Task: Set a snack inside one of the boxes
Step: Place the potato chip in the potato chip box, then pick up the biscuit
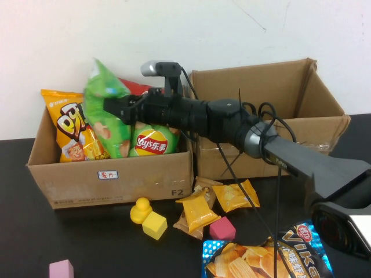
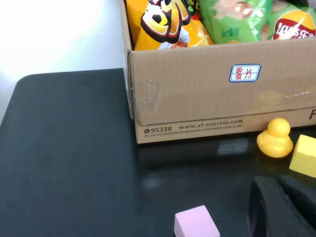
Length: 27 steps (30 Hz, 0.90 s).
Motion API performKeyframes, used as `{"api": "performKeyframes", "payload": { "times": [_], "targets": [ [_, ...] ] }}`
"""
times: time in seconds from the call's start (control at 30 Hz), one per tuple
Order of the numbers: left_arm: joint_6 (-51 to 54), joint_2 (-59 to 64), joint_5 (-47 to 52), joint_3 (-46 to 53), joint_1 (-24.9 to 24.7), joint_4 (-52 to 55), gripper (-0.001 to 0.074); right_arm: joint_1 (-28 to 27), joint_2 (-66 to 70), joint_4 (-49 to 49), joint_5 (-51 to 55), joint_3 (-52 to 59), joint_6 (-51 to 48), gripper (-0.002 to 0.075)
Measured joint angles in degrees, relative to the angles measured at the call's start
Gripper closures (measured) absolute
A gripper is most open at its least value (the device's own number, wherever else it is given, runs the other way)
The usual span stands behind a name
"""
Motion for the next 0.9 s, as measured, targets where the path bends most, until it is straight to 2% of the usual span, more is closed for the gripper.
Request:
{"api": "performKeyframes", "payload": {
  "times": [0.07, 0.13, 0.27, 0.37, 0.47, 0.67, 0.77, 0.9],
  "targets": [
    [0.0, 0.0, 0.0, 0.0, 0.0, 0.0, 0.0738, 0.0, -1.0, -1.5, 0.3, 0.1, 0.0, 0.0151],
    [0.0, 0.0, 0.0, 0.0, 0.0, 0.0, 0.0738, 0.0, -2.8, -4.3, 0.5, 0.1, 0.0, 0.0118],
    [0.0, 0.0, 0.0, 0.0, 0.0, 0.0, 0.0738, -0.1, -7.7, -10.7, 0.7, 0.2, 0.3, 0.0113],
    [0.0, 0.0, 0.0, 0.0, 0.0, 0.0, 0.0738, -0.4, -12.3, -16.5, 1.3, 0.2, 2.6, 0.0142],
    [0.0, 0.0, 0.0, 0.0, 0.0, 0.0, 0.0738, -0.4, -17.8, -23.3, 2.6, 1.0, 6.0, 0.0235],
    [0.0, 0.0, 0.0, 0.0, 0.0, -0.1, 0.0738, -0.5, -29.9, -41.7, 9.4, 4.8, 16.0, 0.0617],
    [0.0, 0.0, 0.0, 0.0, 0.0, -0.1, 0.0738, -0.5, -36.1, -55.4, 14.8, 8.6, 22.4, 0.0692],
    [0.0, 0.0, 0.0, 0.0, 0.0, -0.1, 0.0738, -0.5, -42.6, -70.8, 23.7, 14.0, 27.8, 0.0718]
  ]
}}
